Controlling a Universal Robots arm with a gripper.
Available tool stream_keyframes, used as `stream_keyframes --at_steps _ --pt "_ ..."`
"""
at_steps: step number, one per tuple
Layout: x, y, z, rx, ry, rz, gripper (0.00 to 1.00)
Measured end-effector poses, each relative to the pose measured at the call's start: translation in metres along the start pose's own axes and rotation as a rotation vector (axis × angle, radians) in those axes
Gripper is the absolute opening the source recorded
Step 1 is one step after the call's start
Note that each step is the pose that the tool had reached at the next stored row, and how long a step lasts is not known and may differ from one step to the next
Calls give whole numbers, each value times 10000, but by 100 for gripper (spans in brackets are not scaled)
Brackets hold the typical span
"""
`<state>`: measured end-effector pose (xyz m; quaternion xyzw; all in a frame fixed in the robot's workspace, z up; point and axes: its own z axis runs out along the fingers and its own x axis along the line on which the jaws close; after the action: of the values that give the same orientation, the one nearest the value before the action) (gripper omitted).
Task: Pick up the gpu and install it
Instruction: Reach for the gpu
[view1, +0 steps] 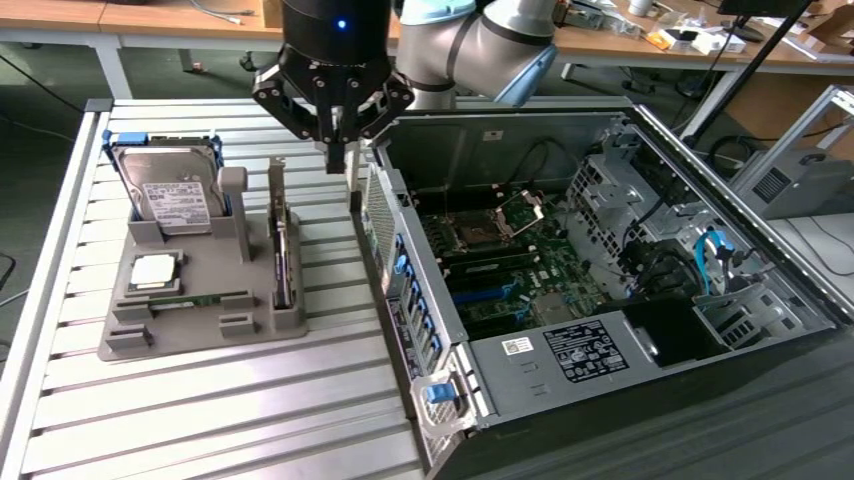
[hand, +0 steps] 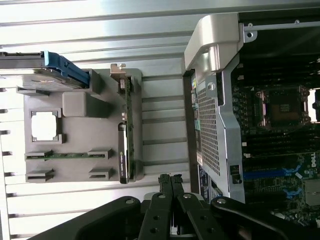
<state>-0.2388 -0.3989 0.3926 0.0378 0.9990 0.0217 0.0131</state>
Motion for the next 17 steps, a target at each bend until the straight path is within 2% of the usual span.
stream_keyframes --at_steps 17 --pt "87 -7 0 0 0 0 13"
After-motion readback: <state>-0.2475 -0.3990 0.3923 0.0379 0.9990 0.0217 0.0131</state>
